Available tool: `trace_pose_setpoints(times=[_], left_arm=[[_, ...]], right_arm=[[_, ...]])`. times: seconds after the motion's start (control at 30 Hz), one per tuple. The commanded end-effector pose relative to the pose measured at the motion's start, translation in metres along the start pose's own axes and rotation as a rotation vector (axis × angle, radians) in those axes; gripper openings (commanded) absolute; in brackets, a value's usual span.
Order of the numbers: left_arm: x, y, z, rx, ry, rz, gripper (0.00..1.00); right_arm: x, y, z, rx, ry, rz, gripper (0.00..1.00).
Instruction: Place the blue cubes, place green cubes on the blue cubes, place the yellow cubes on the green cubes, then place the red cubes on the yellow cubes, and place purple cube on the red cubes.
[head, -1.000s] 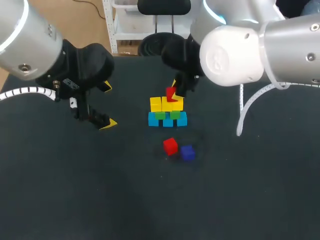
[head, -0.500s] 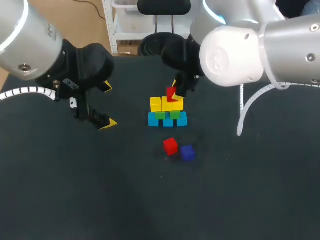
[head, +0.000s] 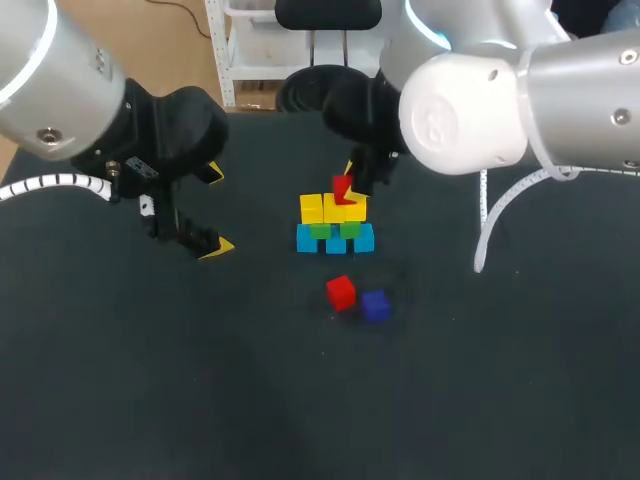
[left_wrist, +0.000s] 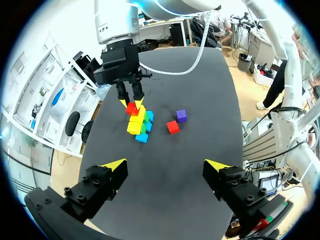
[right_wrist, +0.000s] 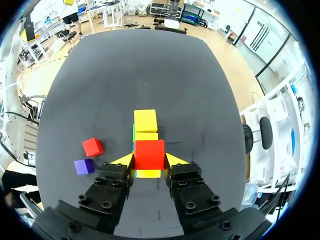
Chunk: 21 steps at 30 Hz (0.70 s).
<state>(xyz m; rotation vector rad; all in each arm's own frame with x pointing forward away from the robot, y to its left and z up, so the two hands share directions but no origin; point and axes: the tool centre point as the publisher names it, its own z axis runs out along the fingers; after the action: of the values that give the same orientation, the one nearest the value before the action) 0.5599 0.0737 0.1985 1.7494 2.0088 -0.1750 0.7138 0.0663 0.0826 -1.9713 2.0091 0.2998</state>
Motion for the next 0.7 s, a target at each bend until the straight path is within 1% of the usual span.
trace_pose_setpoints(times=[0.03, 0.1, 0.43, 0.47, 0.5, 0.57, 0.6, 0.7], left_arm=[[0.001, 0.0, 0.0, 0.001, -0.002, 0.001, 1.0], [0.001, 0.0, 0.0, 0.001, -0.002, 0.001, 1.0], [0.001, 0.0, 0.0, 0.001, -0.002, 0.001, 1.0], [0.001, 0.0, 0.0, 0.001, -0.002, 0.001, 1.0], [0.001, 0.0, 0.0, 0.001, -0.002, 0.001, 1.0], [0.001, 0.0, 0.0, 0.001, -0.002, 0.001, 1.0], [0.001, 0.0, 0.0, 0.001, -0.002, 0.001, 1.0], [0.001, 0.0, 0.0, 0.001, -0.002, 0.001, 1.0]], right_arm=[[-0.001, 0.0, 0.001, 0.0, 0.0, -0.001, 0.38], [-0.001, 0.0, 0.001, 0.0, 0.001, -0.001, 0.42], [-0.001, -0.001, -0.001, 0.005, -0.001, -0.003, 0.49], [-0.001, -0.001, -0.001, 0.007, -0.002, -0.003, 0.55], [-0.001, -0.001, -0.002, 0.008, -0.002, -0.003, 0.65], [0.0, -0.002, -0.005, 0.013, -0.004, -0.002, 0.9], [0.0, -0.002, -0.006, 0.016, -0.005, -0.002, 1.0], [0.002, -0.003, -0.016, 0.029, -0.017, 0.003, 1.0]])
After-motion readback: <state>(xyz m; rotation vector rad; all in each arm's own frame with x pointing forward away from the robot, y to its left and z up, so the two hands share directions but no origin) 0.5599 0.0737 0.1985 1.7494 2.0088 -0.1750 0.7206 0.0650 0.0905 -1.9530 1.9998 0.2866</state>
